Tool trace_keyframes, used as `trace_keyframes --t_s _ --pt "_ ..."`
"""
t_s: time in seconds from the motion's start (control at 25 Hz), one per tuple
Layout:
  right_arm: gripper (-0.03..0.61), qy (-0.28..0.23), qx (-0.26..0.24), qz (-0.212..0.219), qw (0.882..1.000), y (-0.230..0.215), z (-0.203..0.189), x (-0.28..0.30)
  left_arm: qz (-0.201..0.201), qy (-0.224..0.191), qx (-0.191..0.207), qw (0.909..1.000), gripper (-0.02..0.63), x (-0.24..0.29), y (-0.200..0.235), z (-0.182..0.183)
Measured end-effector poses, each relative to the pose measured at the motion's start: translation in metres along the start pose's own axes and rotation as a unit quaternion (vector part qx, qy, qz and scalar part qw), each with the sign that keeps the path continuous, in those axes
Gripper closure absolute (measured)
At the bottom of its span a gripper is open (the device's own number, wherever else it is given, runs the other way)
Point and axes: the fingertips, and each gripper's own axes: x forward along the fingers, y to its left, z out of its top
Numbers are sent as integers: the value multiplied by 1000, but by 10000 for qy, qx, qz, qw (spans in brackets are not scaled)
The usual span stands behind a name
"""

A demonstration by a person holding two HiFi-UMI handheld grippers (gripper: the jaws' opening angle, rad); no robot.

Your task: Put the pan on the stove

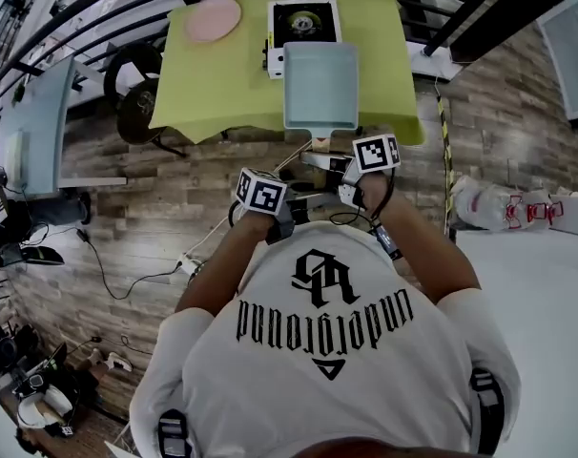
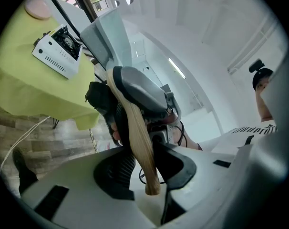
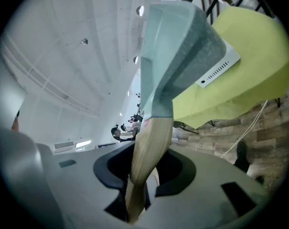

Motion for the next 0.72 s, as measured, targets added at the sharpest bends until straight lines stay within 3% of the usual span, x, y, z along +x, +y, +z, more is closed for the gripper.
trace_keyframes --t_s 0.28,0.72 --pt "456 -140 87 32 9999 -10 87 60 -104 109 -31 9999 483 -49 41 83" --pt "454 -425 214 39 9989 -15 170 112 -202 365 41 9991 479 -96 72 161"
